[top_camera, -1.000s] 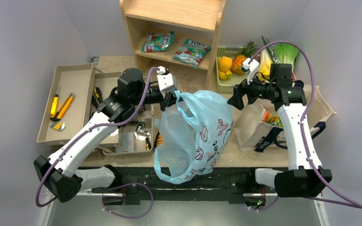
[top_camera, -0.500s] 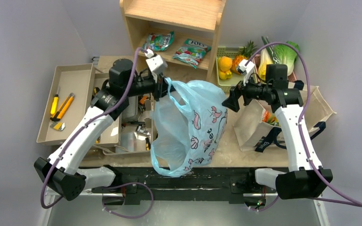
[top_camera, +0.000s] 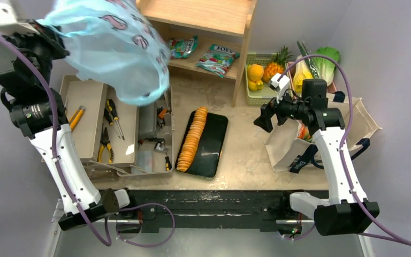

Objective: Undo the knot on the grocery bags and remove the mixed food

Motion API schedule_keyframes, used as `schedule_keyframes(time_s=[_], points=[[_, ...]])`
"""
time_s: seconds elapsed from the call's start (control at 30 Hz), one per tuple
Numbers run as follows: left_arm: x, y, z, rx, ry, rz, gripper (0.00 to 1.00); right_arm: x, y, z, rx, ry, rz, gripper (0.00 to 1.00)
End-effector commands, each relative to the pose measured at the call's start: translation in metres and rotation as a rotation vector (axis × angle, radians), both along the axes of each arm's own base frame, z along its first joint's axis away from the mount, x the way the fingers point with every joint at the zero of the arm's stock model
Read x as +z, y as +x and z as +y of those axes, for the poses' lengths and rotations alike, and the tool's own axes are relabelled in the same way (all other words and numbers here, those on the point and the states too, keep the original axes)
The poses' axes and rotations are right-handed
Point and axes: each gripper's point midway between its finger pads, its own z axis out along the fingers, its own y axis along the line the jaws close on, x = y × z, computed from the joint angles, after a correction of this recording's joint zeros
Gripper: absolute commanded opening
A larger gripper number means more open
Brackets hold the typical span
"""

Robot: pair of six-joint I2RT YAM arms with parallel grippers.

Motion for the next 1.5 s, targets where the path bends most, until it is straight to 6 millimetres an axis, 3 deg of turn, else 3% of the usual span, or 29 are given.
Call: schedule_keyframes(time_s=[0.0, 0.07, 0.13, 0.2, 0.3, 0.4, 0.47, 0.53, 0.6, 0.73, 0.83, 0.9, 0.97, 1.0, 1.07, 1.33, 1.47], points=[[0.052, -0.041, 0.067, 0.423, 0.033, -0.120, 0.00, 0.009, 0.007, -0.003, -0.024, -0.008, -0.042, 0.98], [0.049, -0.042, 0.096, 0.569, 0.048, -0.100, 0.00, 0.009, 0.010, -0.002, -0.023, -0.002, -0.038, 0.98], [0.040, -0.029, 0.120, 0.657, 0.036, -0.058, 0.00, 0.007, 0.013, 0.000, -0.021, 0.009, -0.029, 0.98], [0.039, -0.002, 0.140, 0.697, 0.019, -0.043, 0.00, 0.006, 0.017, 0.002, -0.012, 0.020, -0.020, 0.98], [0.056, 0.047, 0.153, 0.651, 0.015, -0.108, 0.00, 0.006, 0.027, 0.005, -0.005, 0.028, -0.008, 0.98], [0.078, 0.094, 0.151, 0.535, 0.034, -0.241, 0.00, 0.006, 0.035, 0.004, -0.008, 0.022, 0.000, 0.98], [0.087, 0.115, 0.139, 0.461, 0.082, -0.323, 0.00, 0.006, 0.037, 0.003, -0.012, 0.016, 0.003, 0.98], [0.103, 0.126, 0.126, 0.411, 0.145, -0.436, 0.00, 0.006, 0.037, 0.002, -0.018, 0.009, 0.001, 0.98], [0.101, 0.140, 0.114, 0.333, 0.161, -0.455, 0.00, 0.007, 0.034, 0.001, -0.024, 0.002, -0.002, 0.98], [0.099, 0.151, 0.098, 0.225, 0.137, -0.466, 0.00, 0.007, 0.030, -0.004, -0.043, -0.019, -0.008, 0.99], [0.082, 0.162, 0.082, 0.164, 0.205, -0.403, 0.00, 0.004, 0.028, -0.007, -0.056, -0.030, -0.009, 0.99], [0.054, 0.180, 0.075, 0.135, 0.249, -0.323, 0.00, 0.001, 0.028, -0.006, -0.053, -0.022, -0.002, 0.99], [0.026, 0.194, 0.084, 0.142, 0.235, -0.273, 0.00, -0.001, 0.030, -0.004, -0.048, -0.014, 0.007, 0.99], [0.021, 0.195, 0.092, 0.153, 0.187, -0.269, 0.00, -0.002, 0.031, -0.004, -0.050, -0.015, 0.009, 0.99], [0.029, 0.190, 0.095, 0.113, 0.112, -0.300, 0.00, 0.000, 0.033, -0.006, -0.058, -0.027, 0.012, 0.99], [0.100, 0.170, 0.082, 0.147, 0.125, -0.542, 0.00, -0.004, 0.031, -0.007, -0.056, -0.035, 0.021, 0.99], [0.129, 0.150, 0.067, 0.179, 0.160, -0.680, 0.00, -0.002, 0.030, -0.009, -0.059, -0.051, 0.033, 0.99]])
